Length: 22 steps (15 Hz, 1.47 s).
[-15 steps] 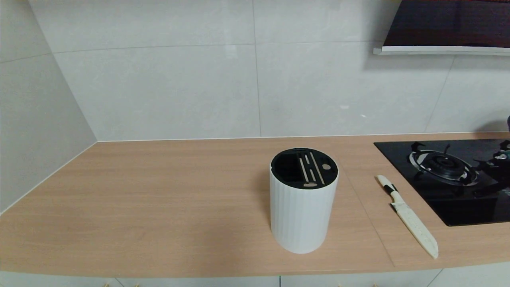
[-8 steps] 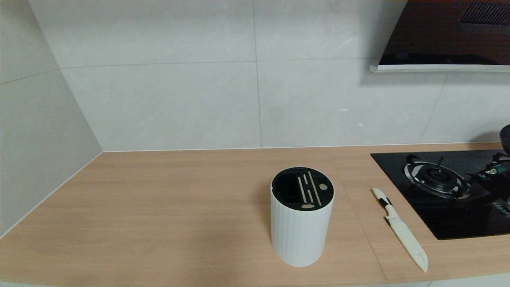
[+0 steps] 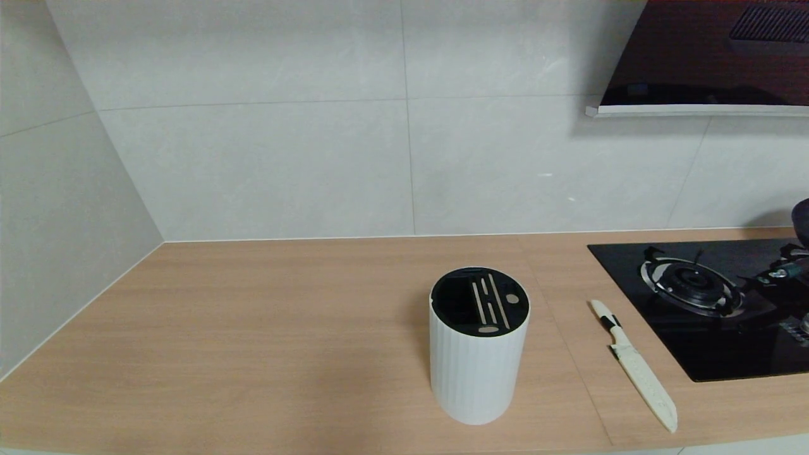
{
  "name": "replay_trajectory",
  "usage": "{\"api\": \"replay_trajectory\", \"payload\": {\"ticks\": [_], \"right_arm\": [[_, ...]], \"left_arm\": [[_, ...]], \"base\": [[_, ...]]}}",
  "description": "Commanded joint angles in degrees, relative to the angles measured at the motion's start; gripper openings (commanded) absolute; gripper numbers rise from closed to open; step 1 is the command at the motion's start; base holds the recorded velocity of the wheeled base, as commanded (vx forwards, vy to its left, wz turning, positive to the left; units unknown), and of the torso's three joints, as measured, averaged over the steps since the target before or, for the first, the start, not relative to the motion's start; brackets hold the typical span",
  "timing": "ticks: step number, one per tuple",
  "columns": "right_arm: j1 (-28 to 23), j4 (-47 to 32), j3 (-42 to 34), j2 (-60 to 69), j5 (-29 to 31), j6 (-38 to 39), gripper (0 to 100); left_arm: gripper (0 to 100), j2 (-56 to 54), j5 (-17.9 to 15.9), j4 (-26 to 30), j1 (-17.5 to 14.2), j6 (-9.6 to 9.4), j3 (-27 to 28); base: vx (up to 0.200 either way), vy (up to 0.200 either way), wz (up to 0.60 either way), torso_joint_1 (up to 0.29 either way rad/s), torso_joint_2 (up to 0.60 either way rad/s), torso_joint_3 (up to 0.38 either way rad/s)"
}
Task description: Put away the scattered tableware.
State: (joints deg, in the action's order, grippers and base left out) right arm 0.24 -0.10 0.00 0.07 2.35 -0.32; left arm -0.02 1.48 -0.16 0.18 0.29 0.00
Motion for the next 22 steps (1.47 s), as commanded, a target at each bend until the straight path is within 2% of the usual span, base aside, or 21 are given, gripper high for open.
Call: {"api": "replay_trajectory", "payload": {"ticks": [1, 2, 3, 5, 9, 12, 14, 15, 22], "right_arm": [[0.02, 0.10, 0.53, -0.07, -0.07, -0.56, 100], [0.11, 0.19, 2.37, -0.60, -0.16, -0.21, 100], [1.95, 0.01, 11.16, -7.28, -1.30, 1.28, 100], [4.15, 0.01, 16.00, -17.48, -1.83, 1.20, 100], [5.21, 0.10, 27.16, -51.58, -2.70, 1.11, 100], [6.52, 0.89, 33.40, -71.35, -2.88, 1.11, 100], [6.52, 2.47, 34.28, -76.10, -2.88, 1.11, 100], [6.52, 11.17, 34.72, -86.47, -2.62, 1.02, 100], [2.74, 31.21, 35.16, -109.58, -1.56, -0.21, 100]], "left_arm": [[100, 0.02, 0.02, 0.07, -0.01, -0.29, 0.00], [100, 0.02, 0.02, 0.07, -0.01, -0.29, 0.00], [100, 0.02, 0.02, 0.07, -0.01, -0.03, 0.00], [100, 0.02, 0.02, 0.07, -0.01, -0.20, 0.00], [100, 0.02, 0.02, 0.07, -0.01, -0.12, 0.00], [100, 0.02, 0.02, 0.07, -0.01, -0.12, 0.00], [100, 0.02, 0.02, 0.07, -0.01, -0.12, 0.00], [100, 0.02, 0.02, 0.07, -0.01, -0.12, 0.00], [100, 0.02, 0.02, 0.07, -0.01, -0.03, 0.00]], "base": [[0.000, 0.000, 0.00, 0.000, 0.00, 0.000], [0.000, 0.000, 0.00, 0.000, 0.00, 0.000], [0.000, 0.000, 0.00, 0.000, 0.00, 0.000], [0.000, 0.000, 0.00, 0.000, 0.00, 0.000], [0.000, 0.000, 0.00, 0.000, 0.00, 0.000], [0.000, 0.000, 0.00, 0.000, 0.00, 0.000], [0.000, 0.000, 0.00, 0.000, 0.00, 0.000], [0.000, 0.000, 0.00, 0.000, 0.00, 0.000], [0.000, 0.000, 0.00, 0.000, 0.00, 0.000]]}}
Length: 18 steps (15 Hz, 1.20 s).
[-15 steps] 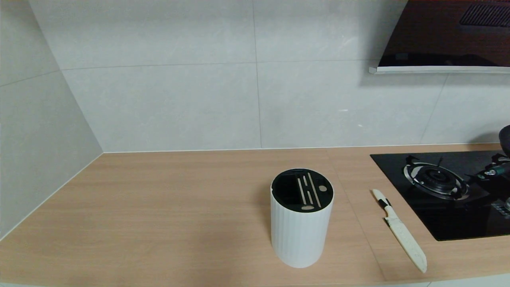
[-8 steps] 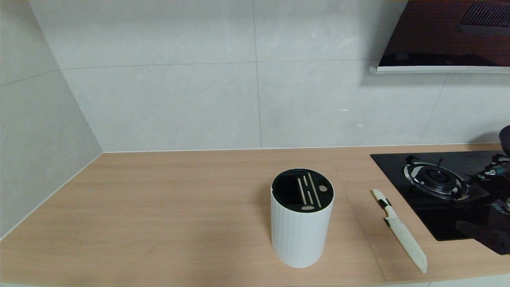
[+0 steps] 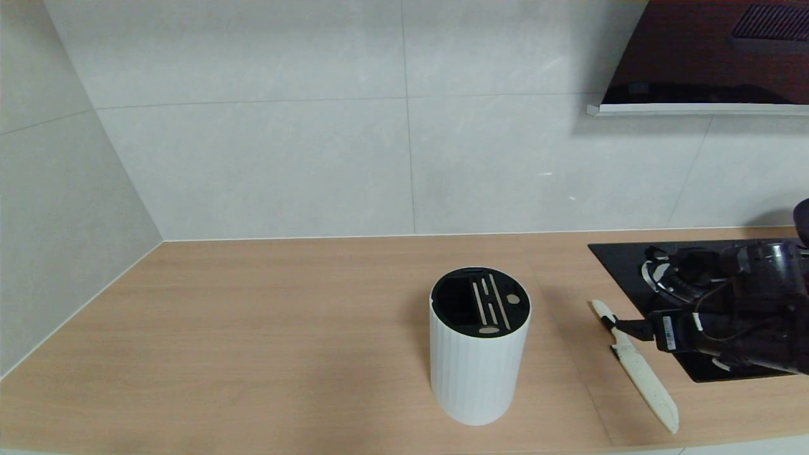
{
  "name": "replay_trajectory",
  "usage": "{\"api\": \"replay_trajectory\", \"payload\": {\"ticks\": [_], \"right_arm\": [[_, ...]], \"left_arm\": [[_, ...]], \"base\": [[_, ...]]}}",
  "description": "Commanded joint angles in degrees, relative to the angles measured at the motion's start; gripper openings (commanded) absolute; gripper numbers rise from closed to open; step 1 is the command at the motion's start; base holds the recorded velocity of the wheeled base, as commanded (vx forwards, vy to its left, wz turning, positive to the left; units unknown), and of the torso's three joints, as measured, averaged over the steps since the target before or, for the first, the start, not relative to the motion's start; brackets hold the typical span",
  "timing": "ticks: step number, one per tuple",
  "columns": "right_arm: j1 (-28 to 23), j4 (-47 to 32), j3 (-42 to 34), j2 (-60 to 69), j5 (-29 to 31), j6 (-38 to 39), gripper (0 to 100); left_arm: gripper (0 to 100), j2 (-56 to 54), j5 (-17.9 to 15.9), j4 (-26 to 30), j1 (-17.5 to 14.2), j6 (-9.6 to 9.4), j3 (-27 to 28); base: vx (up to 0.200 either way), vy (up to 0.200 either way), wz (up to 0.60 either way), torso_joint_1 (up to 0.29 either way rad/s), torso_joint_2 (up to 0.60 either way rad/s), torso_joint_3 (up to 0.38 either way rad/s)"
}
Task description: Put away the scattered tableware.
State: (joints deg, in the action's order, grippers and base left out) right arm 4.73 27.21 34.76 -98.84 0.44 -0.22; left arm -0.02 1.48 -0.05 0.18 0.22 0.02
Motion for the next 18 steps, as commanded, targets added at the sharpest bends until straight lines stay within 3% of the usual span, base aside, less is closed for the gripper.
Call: {"api": "replay_trajectory", "payload": {"ticks": [1, 7, 12, 18], "right_arm": [[-3.06, 6.45, 0.40, -13.66, 0.35, -0.66, 100], [-4.20, 10.14, 0.84, -19.99, 0.35, -1.01, 100], [-3.76, 18.76, 0.84, -27.02, 3.34, -1.71, 100], [-3.85, 19.11, 1.63, -27.98, 3.08, -1.71, 100]], "left_arm": [[100, 0.02, 0.02, -0.04, -0.01, 0.04, -0.02], [100, 0.02, 0.02, -0.04, -0.01, 0.04, -0.02], [100, 0.02, 0.02, -0.04, -0.01, 0.04, -0.02], [100, 0.02, 0.02, -0.04, -0.01, 0.04, -0.02]], "base": [[0.000, 0.000, 0.00, 0.000, 0.00, 0.000], [0.000, 0.000, 0.00, 0.000, 0.00, 0.000], [0.000, 0.000, 0.00, 0.000, 0.00, 0.000], [0.000, 0.000, 0.00, 0.000, 0.00, 0.000]]}}
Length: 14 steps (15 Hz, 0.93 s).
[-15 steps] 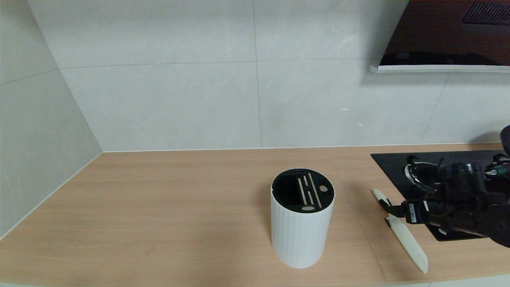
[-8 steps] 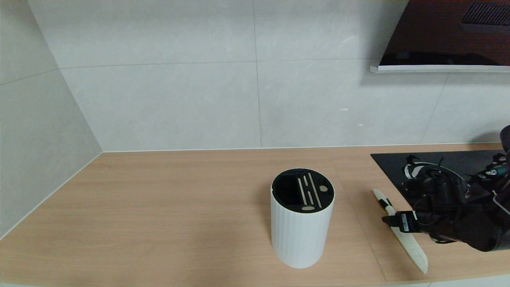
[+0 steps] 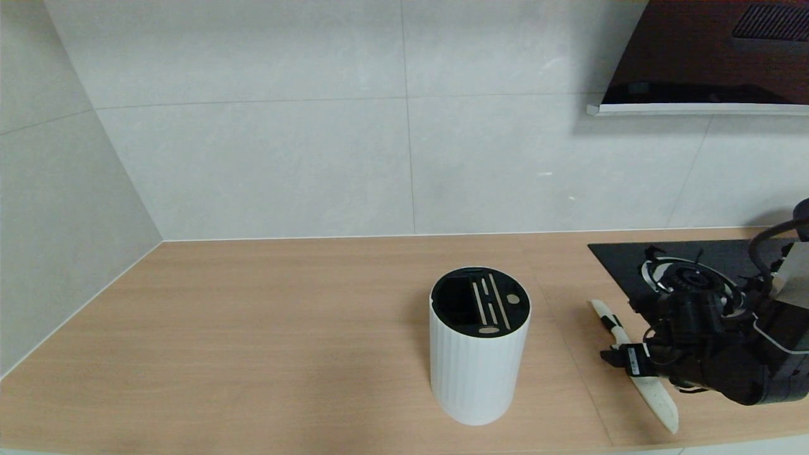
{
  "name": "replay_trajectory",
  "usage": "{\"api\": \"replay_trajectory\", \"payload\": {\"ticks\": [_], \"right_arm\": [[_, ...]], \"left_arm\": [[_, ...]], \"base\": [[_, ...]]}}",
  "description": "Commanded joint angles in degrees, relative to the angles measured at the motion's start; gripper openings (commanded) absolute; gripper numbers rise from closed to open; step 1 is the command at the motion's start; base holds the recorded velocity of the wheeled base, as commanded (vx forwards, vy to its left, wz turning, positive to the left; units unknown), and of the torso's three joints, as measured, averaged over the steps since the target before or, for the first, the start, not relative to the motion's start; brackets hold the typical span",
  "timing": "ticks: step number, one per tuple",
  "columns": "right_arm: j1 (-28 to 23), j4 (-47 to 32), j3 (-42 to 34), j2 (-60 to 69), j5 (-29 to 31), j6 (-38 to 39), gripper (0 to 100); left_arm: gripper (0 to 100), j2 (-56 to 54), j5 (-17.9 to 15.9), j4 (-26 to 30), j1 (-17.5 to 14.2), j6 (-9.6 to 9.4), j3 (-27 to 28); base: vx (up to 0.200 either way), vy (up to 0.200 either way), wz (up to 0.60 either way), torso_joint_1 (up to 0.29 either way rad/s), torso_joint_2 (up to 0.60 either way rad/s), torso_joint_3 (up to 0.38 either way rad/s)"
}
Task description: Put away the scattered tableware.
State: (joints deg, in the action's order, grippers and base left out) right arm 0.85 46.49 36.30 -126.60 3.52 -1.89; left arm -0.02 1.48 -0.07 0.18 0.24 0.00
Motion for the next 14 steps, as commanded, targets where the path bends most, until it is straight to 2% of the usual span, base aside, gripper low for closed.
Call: {"api": "replay_trajectory", "payload": {"ticks": [1, 4, 5, 14], "right_arm": [[0.03, -0.18, 0.08, -0.23, -0.01, -0.04, 100], [0.03, -0.26, 0.17, -0.58, -0.18, -0.04, 100], [0.03, -0.26, 0.17, -0.58, -0.18, -0.04, 0], [-0.15, -0.18, 0.08, -0.67, -0.10, 0.04, 0]], "left_arm": [[100, 0.02, 0.02, -0.01, -0.01, 0.02, 0.00], [100, 0.02, 0.02, -0.01, -0.01, 0.02, 0.00], [100, 0.02, 0.02, -0.01, -0.01, 0.02, 0.00], [100, 0.02, 0.02, -0.01, -0.01, 0.02, 0.00]], "base": [[0.000, 0.000, 0.00, 0.000, 0.00, 0.000], [0.000, 0.000, 0.00, 0.000, 0.00, 0.000], [0.000, 0.000, 0.00, 0.000, 0.00, 0.000], [0.000, 0.000, 0.00, 0.000, 0.00, 0.000]]}}
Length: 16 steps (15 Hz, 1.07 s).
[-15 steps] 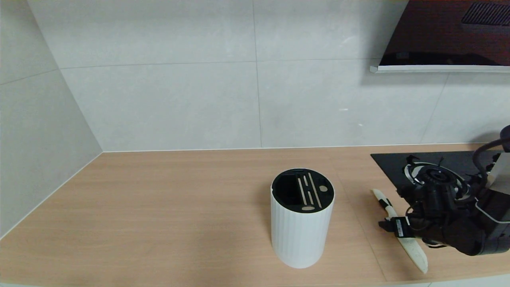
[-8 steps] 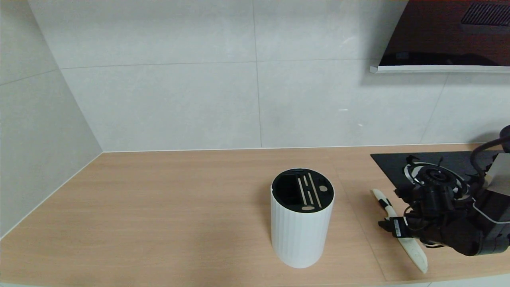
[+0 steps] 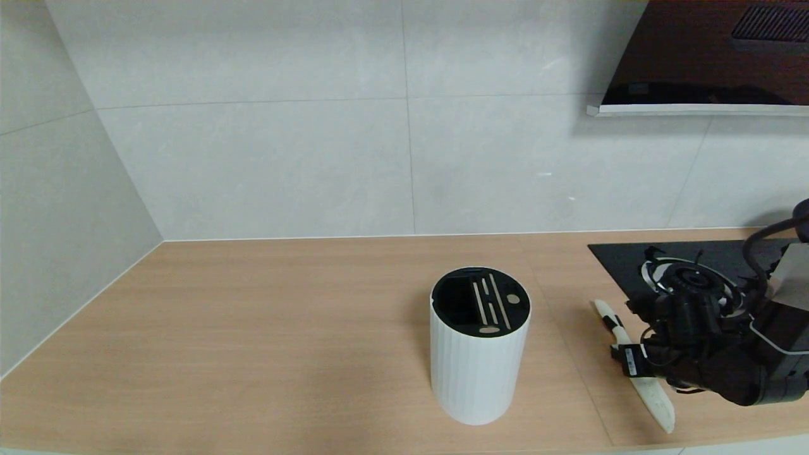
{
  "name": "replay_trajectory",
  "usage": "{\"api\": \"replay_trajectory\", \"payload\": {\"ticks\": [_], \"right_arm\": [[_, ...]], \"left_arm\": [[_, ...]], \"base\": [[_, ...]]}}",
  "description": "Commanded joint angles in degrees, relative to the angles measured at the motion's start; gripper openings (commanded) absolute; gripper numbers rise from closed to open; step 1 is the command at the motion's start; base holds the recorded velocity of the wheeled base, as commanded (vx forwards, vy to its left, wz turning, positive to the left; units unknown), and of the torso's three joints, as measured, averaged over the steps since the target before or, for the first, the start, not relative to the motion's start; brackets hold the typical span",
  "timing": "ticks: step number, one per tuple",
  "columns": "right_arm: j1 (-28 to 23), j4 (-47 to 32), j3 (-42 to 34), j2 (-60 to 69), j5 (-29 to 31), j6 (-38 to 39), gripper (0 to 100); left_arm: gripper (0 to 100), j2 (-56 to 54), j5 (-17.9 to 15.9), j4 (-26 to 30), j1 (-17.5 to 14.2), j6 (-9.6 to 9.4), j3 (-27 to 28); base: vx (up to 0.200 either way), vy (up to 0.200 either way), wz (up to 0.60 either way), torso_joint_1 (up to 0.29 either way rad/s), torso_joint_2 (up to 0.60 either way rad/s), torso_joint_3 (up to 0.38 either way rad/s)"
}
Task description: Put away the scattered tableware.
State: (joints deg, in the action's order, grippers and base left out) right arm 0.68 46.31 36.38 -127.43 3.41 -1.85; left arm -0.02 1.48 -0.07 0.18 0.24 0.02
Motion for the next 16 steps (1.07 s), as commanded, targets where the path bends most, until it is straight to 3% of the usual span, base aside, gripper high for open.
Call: {"api": "replay_trajectory", "payload": {"ticks": [1, 6, 8, 9, 10, 11, 12, 14, 16], "right_arm": [[0.02, 0.01, 0.01, 0.34, 0.01, 0.10, 0], [0.28, 2.47, -2.63, 12.29, -0.07, 0.80, 0], [1.16, 2.03, -3.07, 18.36, 0.01, 0.80, 0], [2.13, 1.94, -2.98, 22.05, 0.28, 0.80, 0], [3.36, 1.85, -2.63, 25.21, 0.37, 0.71, 0], [5.21, 1.41, -1.75, 28.38, 0.37, 0.62, 0], [7.05, 0.80, -0.17, 31.19, 0.45, 0.71, 0], [11.27, -3.42, 4.76, 35.23, 1.51, 0.71, 0], [16.90, -7.90, 10.21, 37.43, 3.97, 0.71, 0]], "left_arm": [[100, 0.02, 0.02, -0.01, -0.01, 0.02, -0.02], [100, 0.02, 0.02, -0.01, -0.01, -0.16, -0.02], [100, 0.02, -0.60, -0.19, -0.01, -1.30, -0.02], [100, 0.02, -2.88, -1.07, -0.01, -2.53, 0.33], [100, 0.11, -8.15, -0.89, -0.01, -2.79, 2.35], [100, 1.87, -15.27, 1.13, 0.08, -2.27, 6.22], [100, 6.88, -20.20, 4.03, 0.08, -0.86, 11.84], [100, 20.59, -26.26, 5.26, 0.17, 1.43, 21.51], [100, 35.53, -31.89, 4.29, 0.52, 0.20, 30.03]], "base": [[0.000, 0.000, 0.00, 0.000, 0.00, 0.000], [0.000, 0.000, 0.00, 0.000, 0.00, 0.000], [0.000, 0.000, 0.00, 0.000, 0.00, 0.000], [0.000, 0.000, 0.00, 0.000, 0.00, 0.000], [0.000, 0.000, 0.00, 0.000, 0.00, 0.000], [0.000, 0.000, 0.00, 0.000, 0.00, 0.000], [0.000, 0.000, 0.00, 0.000, 0.00, 0.000], [0.000, 0.000, 0.00, 0.000, 0.00, 0.000], [0.000, 0.000, 0.00, 0.000, 0.00, 0.000]]}}
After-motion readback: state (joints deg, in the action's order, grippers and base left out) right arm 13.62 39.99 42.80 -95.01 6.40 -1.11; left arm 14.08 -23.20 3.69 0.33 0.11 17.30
